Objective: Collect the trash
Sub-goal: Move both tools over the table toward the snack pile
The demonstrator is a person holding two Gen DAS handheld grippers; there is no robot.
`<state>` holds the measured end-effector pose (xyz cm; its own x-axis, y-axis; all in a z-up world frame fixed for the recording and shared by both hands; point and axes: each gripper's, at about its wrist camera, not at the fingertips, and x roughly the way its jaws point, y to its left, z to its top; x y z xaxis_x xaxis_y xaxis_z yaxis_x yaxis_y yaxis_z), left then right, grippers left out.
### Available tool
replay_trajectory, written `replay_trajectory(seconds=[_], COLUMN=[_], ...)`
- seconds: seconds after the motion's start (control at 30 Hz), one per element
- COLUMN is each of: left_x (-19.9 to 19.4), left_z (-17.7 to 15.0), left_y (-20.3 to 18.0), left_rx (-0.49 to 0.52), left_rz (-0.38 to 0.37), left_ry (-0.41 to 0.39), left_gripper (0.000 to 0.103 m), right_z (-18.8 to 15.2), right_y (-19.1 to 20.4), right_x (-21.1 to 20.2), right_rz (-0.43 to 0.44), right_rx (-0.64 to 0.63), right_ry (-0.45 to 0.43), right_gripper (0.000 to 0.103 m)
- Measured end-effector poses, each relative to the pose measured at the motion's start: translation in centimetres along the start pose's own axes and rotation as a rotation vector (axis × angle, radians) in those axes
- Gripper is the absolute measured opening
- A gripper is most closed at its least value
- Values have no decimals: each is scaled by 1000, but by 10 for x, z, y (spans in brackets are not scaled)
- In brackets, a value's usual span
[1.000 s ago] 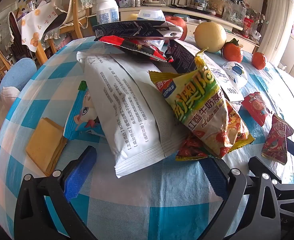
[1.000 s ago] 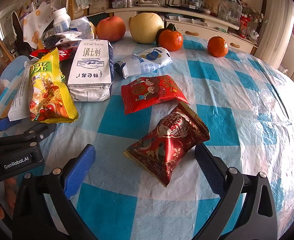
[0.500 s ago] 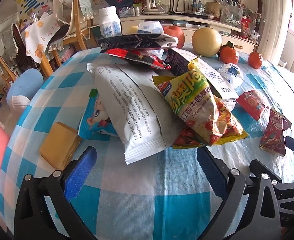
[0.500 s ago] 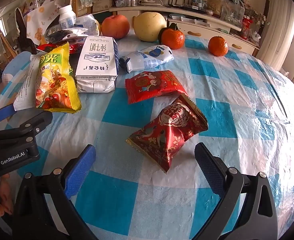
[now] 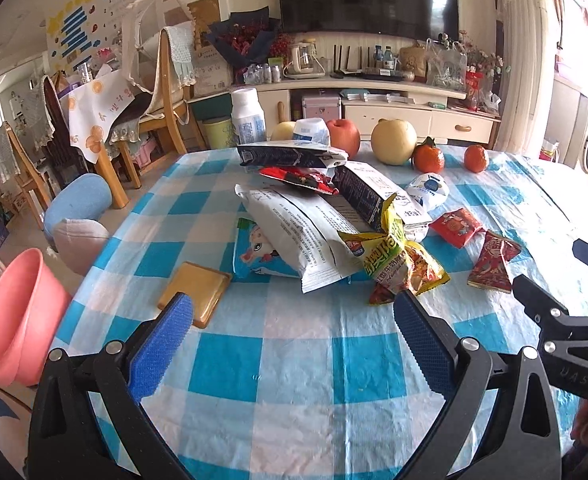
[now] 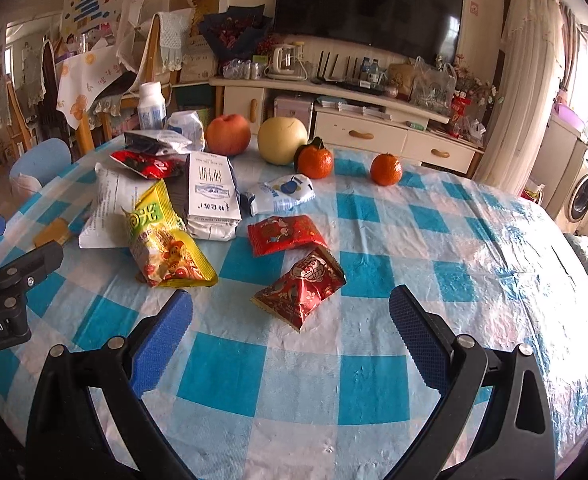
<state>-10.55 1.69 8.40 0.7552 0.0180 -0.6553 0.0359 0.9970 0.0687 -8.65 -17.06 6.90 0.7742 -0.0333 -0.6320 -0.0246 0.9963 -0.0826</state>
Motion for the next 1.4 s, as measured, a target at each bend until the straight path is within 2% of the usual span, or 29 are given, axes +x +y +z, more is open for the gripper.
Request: replay_trajectory(seconds=[0.3, 0.53, 1.0, 1.4], left_x=[-64, -95, -120, -123], left_z=[-10, -17, -30, -34], left_y=[27, 42, 53, 48], left_rx=[-43, -53, -78, -66], left_rz=[-57, -87, -107, -102], left_ry=[-84, -125, -152, -158], left_gripper=[99, 99, 99, 99], right_z=[-7, -22, -42, -45], right_y=[1, -3, -3, -3], right_x=[-57, -92, -132, -135], right_rz=[-52, -92, -148, -165], right_rx=[57, 86, 81, 80], right_ry=[-117, -178, -252, -256], right_gripper=[99, 99, 99, 99])
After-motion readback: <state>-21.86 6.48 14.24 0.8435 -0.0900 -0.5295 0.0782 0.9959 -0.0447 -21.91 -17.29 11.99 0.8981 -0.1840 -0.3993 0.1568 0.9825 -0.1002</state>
